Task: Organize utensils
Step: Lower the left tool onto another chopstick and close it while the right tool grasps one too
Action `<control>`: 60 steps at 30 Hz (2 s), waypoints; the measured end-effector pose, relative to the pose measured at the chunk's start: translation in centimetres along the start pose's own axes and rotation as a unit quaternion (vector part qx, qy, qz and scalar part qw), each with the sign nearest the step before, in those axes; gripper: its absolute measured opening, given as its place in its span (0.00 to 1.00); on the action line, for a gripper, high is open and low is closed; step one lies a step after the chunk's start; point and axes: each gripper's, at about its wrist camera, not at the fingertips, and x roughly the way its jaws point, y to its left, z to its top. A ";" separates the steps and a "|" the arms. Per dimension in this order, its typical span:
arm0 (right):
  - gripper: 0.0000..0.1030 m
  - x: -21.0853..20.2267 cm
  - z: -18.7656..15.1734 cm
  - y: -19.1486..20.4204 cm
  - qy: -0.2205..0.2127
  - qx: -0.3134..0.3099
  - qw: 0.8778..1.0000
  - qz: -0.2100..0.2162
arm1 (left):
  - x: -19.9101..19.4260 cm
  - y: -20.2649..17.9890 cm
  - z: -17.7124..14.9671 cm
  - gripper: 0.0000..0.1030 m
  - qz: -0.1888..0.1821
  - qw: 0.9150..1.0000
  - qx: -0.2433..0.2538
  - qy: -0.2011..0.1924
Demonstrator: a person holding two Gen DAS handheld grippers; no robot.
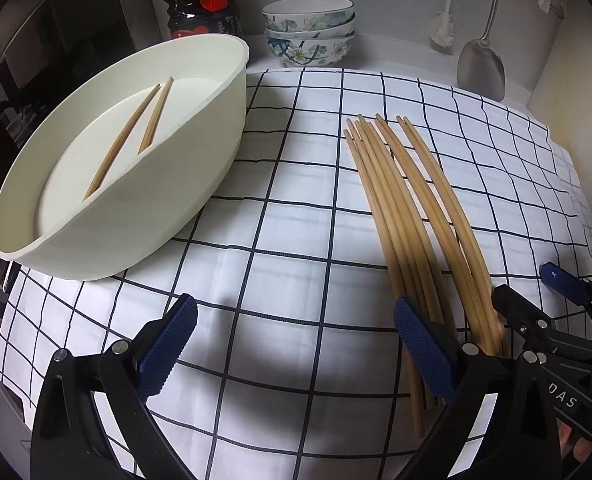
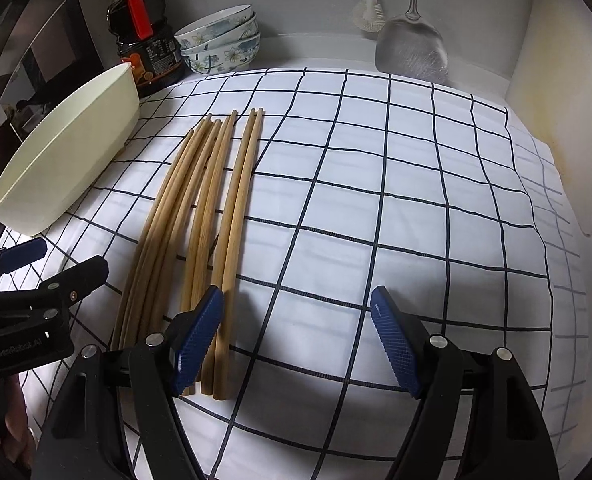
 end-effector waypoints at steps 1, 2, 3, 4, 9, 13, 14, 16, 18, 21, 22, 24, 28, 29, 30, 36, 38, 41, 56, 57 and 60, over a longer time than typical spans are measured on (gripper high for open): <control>0.70 0.0 0.0 0.0 0.001 -0.002 1.000 0.000 | 0.0 0.0 0.0 0.94 0.000 1.000 0.001 0.000; 0.70 0.0 -0.1 0.1 0.001 -0.005 1.000 0.000 | 0.0 -0.1 0.0 0.94 0.001 1.000 0.002 -0.001; 0.70 -0.1 -0.1 0.2 0.001 -0.007 1.000 -0.003 | 0.1 -0.1 0.0 0.94 0.001 1.000 0.002 0.000; 0.70 -0.1 -0.2 0.2 0.001 -0.011 1.000 -0.006 | 0.1 -0.2 0.0 0.94 0.002 1.000 0.002 0.001; 0.70 -0.1 -0.3 0.2 -0.002 -0.018 1.000 -0.007 | 0.6 -0.2 0.0 0.94 0.000 1.000 -0.001 0.005; 0.70 0.3 -0.2 0.6 -0.007 -0.040 0.999 -0.026 | 0.8 -0.6 -0.1 0.94 0.002 1.000 0.004 0.005; 0.70 0.3 -0.2 0.4 -0.007 -0.036 0.999 -0.025 | 0.9 -0.7 -0.1 0.94 0.003 1.000 0.006 0.005; 0.70 0.4 -0.1 -0.1 -0.006 -0.026 0.999 -0.023 | 1.0 -0.8 -0.2 0.94 0.005 1.000 0.008 0.007; 0.70 0.4 -0.2 -0.4 -0.007 -0.025 0.999 -0.025 | 1.2 -0.9 -0.2 0.94 0.003 1.000 0.005 0.007; 0.70 0.3 -0.2 -0.7 -0.007 -0.021 0.999 -0.027 | 1.3 -1.0 -0.2 0.94 0.002 1.000 0.004 0.007; 0.70 0.3 -0.2 -0.7 -0.007 -0.021 0.999 -0.028 | 1.3 -1.0 -0.2 0.94 0.004 1.000 0.002 0.006; 0.70 0.4 -0.2 -0.8 -0.007 -0.020 0.999 -0.028 | 1.3 -1.0 -0.1 0.94 0.003 1.000 0.002 0.006; 0.70 0.4 -0.2 -0.7 -0.008 -0.020 0.999 -0.028 | 1.5 -1.2 0.1 0.94 -0.001 1.000 -0.002 0.010; 0.70 0.4 -0.2 -0.8 -0.008 -0.020 0.999 -0.028 | 1.6 -1.3 0.1 0.94 -0.002 1.000 -0.002 0.011; 0.70 0.4 -0.2 -0.9 -0.008 -0.020 0.999 -0.029 | 1.7 -1.4 0.2 0.94 -0.001 1.000 -0.001 0.010; 0.70 0.3 -0.2 -1.4 -0.008 -0.016 0.999 -0.034 | 2.1 -1.3 0.2 0.95 -0.002 1.000 -0.004 0.015; 0.70 0.3 -0.2 -1.5 -0.009 -0.016 0.999 -0.036 | 2.0 -1.3 0.1 0.95 0.004 1.000 -0.002 0.012; 0.70 0.3 -0.2 -1.5 -0.009 -0.013 0.999 -0.038 | 2.0 -1.1 0.0 0.95 0.026 1.000 0.002 0.016; 0.70 1.4 1.5 -0.5 -0.024 -0.040 0.998 -0.029 | 2.8 -0.9 1.6 0.88 0.031 1.000 -0.001 0.003; 0.70 1.5 1.6 -0.4 -0.027 -0.044 0.998 -0.028 | 2.8 -0.9 1.7 0.81 0.020 1.000 -0.004 0.002; 0.60 1.9 2.3 -0.2 -0.031 -0.048 0.998 -0.010 | 2.6 -1.1 1.8 0.64 -0.001 1.000 -0.006 0.002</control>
